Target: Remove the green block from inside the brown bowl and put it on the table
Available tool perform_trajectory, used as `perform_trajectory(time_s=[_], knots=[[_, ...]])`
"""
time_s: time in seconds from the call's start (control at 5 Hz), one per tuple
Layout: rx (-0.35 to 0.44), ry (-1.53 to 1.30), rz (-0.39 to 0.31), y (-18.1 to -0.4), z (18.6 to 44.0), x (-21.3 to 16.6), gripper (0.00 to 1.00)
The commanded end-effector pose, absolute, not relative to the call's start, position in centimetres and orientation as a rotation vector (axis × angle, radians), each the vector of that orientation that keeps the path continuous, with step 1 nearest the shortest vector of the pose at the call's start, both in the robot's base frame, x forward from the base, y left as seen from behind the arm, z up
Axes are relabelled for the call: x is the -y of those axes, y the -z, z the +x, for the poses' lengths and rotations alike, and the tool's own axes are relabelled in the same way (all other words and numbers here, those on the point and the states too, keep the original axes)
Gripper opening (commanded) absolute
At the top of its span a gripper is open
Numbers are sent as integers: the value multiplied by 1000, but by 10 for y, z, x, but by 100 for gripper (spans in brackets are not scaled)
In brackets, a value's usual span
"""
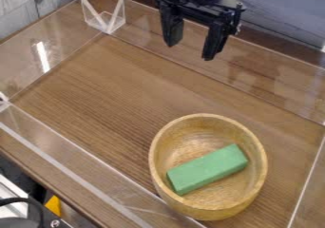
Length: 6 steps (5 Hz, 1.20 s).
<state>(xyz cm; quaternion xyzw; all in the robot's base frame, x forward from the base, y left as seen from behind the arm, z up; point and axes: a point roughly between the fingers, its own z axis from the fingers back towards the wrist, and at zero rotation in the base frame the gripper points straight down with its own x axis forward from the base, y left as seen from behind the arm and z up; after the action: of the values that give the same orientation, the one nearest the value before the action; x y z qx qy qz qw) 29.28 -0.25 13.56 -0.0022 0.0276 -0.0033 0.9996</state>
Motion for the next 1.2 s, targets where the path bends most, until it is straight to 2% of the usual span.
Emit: perform_trajectory(time_s=[0.0, 0.2, 0.4, 0.6, 0.8, 1.0], knots=[[-89, 84, -18, -132, 280, 13, 100], [-161, 241, -31, -113, 253, 38, 100], [-184, 419, -39, -95, 231, 76, 100], [-150, 560, -41, -78, 212, 97, 100], [-80, 625, -62, -89, 209, 93, 100], [-60, 645, -63, -90, 206, 88, 100]])
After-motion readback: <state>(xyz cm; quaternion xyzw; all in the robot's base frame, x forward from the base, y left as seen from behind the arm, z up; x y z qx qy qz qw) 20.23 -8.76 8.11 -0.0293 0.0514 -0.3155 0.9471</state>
